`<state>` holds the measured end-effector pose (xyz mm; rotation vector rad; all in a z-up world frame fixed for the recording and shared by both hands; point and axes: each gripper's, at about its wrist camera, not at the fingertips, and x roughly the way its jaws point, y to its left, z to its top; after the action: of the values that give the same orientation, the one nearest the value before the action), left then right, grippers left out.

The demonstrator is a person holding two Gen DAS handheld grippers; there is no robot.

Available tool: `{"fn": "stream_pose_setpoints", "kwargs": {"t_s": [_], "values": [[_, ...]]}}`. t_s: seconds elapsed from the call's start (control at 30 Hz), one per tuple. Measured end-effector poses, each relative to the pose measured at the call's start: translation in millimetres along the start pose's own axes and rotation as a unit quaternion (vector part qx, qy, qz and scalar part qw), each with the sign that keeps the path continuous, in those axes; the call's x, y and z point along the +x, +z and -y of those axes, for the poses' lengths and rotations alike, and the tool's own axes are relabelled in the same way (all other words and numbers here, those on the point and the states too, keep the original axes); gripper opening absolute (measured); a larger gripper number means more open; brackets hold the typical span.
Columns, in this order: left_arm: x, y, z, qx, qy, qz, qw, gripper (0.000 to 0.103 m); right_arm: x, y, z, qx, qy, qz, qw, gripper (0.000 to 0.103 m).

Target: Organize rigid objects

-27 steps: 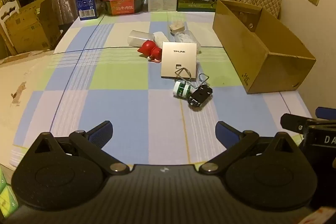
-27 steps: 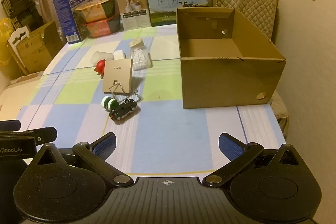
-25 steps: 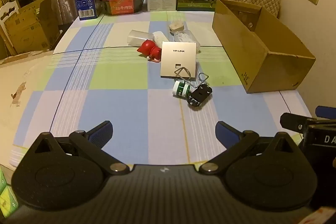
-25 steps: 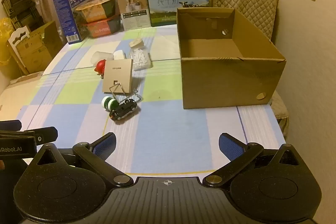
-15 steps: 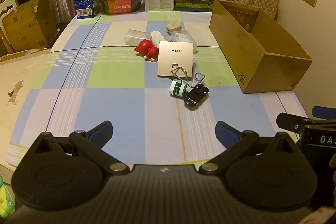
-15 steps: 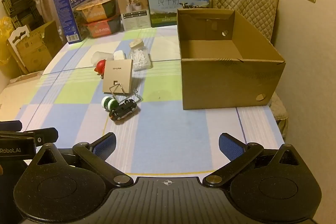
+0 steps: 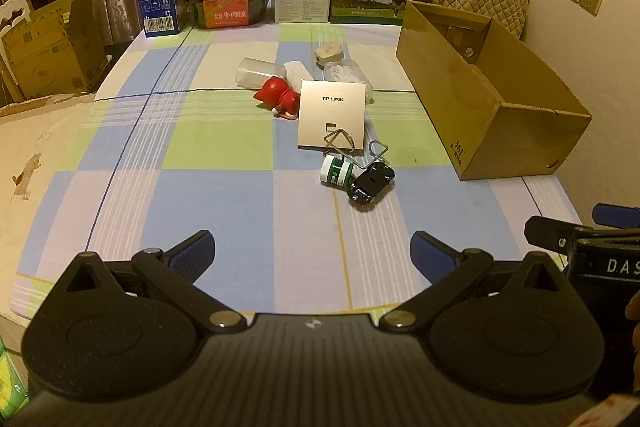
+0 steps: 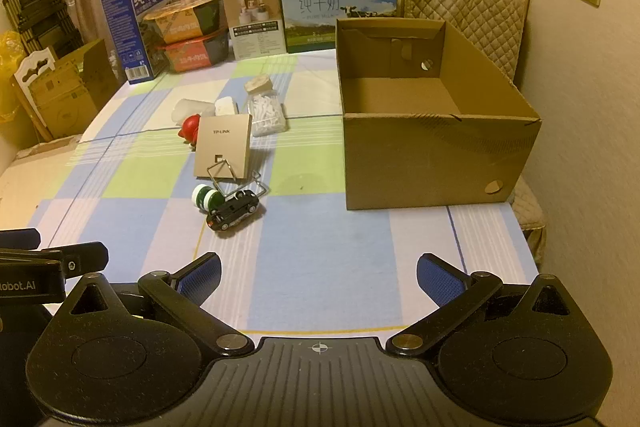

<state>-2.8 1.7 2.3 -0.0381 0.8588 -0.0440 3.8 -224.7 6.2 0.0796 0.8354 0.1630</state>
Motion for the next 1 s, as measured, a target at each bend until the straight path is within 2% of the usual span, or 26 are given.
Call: {"fn": "stream_pose_setpoints", "kwargs": {"t_s": [1.0], "values": [[-3.0, 5.5, -1.1, 0.001, -0.005, 0.001, 1.0000, 0.102, 1.0, 1.7, 1.0, 0.000, -0.001, -0.001, 1.000, 0.101]]}}
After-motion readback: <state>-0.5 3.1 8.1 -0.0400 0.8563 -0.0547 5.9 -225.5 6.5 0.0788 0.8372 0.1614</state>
